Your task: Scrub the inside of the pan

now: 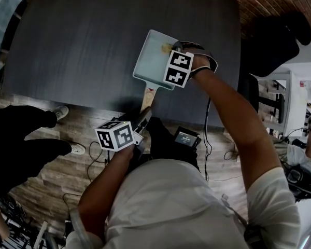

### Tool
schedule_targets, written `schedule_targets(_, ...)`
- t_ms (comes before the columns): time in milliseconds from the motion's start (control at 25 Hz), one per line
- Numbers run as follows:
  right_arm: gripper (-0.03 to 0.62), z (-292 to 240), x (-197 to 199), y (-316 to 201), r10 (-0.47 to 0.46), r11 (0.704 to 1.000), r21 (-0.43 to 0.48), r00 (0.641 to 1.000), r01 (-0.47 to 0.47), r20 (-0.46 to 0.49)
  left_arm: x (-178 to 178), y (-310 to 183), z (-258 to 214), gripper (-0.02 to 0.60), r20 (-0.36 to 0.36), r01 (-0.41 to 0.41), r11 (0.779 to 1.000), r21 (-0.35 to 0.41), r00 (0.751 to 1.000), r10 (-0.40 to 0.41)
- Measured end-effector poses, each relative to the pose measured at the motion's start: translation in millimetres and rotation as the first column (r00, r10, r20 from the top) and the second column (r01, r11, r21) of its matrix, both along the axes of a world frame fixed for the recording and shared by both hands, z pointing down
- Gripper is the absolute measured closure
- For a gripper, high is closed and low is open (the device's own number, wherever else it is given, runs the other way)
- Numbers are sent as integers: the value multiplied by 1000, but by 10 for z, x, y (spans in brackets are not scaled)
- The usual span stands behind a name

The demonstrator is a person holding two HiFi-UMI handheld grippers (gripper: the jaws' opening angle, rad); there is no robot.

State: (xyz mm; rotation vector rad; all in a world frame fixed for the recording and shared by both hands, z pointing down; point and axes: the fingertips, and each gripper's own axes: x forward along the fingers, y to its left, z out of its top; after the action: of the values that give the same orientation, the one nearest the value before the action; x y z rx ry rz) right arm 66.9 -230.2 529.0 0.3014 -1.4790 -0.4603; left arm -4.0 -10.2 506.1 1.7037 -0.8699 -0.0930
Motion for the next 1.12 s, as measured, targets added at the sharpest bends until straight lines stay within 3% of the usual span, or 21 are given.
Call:
schedule_targets(320, 551, 57, -54, 217, 127, 982, -149, 990, -116, 65, -24, -26, 26, 476, 8, 33, 999, -7, 999, -33)
schedule_targets(760, 551, 71, -142, 629, 186, 945, -290, 978, -153, 90, -39, -38, 36, 476, 14, 42, 999, -16, 999, -42)
schedule_targets(1120, 551, 55, -234, 973, 323, 838, -498, 938, -222, 124, -41, -43, 41, 476, 19, 40, 999, -17, 999, -40)
